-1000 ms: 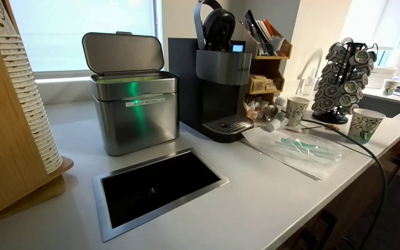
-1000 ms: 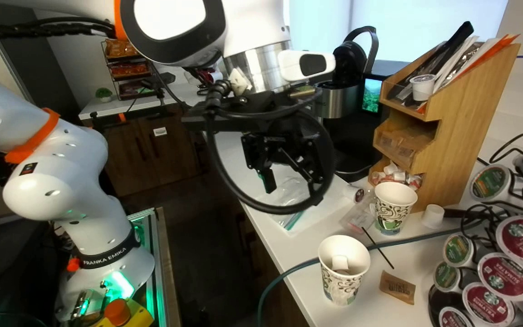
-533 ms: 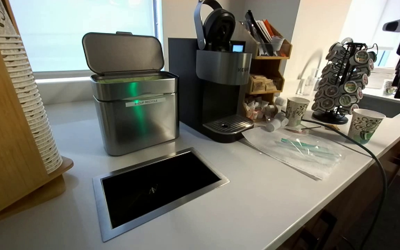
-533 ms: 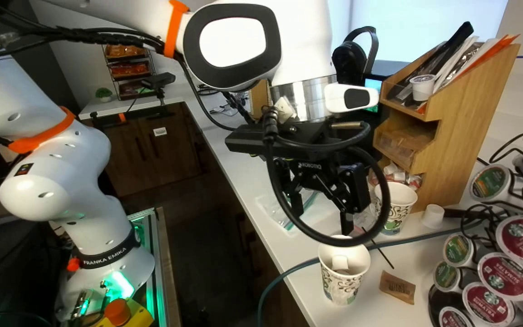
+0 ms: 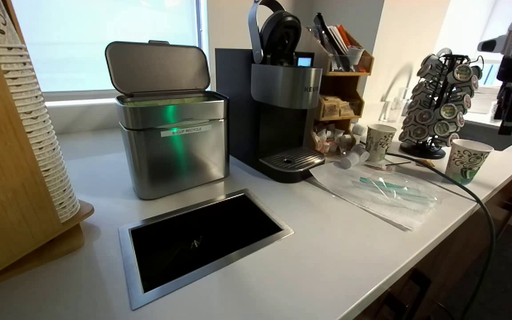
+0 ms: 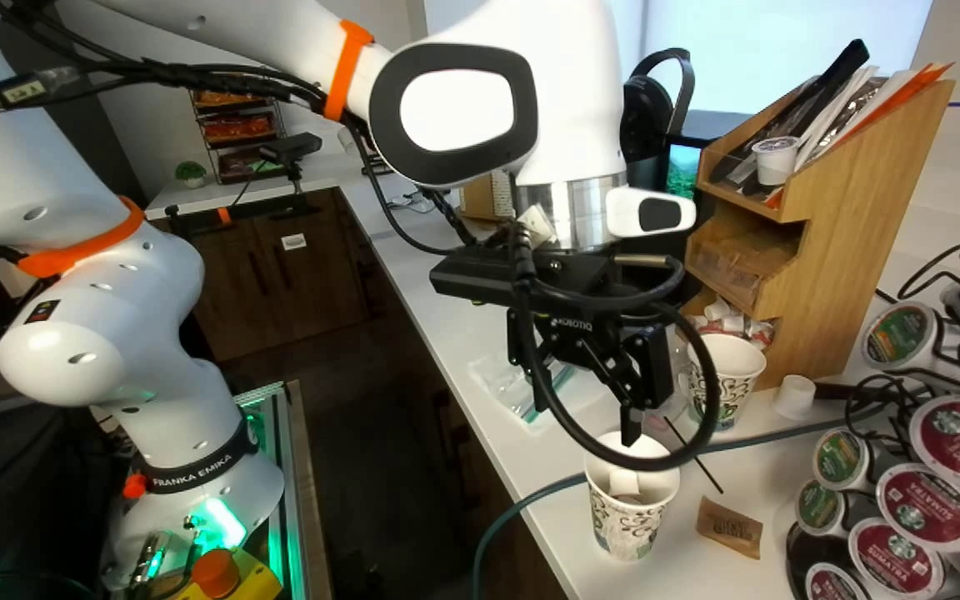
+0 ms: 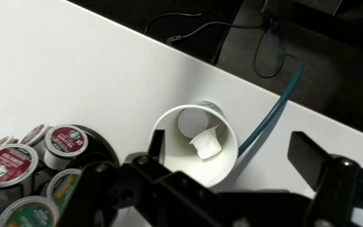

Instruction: Stack the two coffee cups together.

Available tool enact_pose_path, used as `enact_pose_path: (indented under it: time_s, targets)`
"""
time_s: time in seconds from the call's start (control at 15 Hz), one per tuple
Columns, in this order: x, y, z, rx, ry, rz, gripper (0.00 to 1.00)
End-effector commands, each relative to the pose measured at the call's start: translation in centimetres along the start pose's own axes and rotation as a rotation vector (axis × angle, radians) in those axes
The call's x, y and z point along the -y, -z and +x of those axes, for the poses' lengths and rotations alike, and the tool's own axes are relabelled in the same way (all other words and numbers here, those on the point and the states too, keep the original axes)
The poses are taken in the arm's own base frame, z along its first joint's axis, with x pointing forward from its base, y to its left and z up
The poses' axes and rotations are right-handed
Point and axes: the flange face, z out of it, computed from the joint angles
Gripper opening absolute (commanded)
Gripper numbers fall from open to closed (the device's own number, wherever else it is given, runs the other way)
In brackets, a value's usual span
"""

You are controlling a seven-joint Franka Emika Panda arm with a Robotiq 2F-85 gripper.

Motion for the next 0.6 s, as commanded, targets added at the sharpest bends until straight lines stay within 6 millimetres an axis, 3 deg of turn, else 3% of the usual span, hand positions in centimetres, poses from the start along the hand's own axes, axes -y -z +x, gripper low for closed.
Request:
enact_pose_path:
  time_s: [0.0,0.33,0.4,0.53]
  targets:
    - [0.5,-3.9,2.2,0.037,0.036,0.086,1.00]
    - [0.9,-6.8,5.0,0.052,0.071,0.156,0.98]
    - [0.8,-7.2,5.3,0.056,0.072,0.154,0.75]
    - [0.6,-7.5,5.9,0.054,0.076,0.152,0.68]
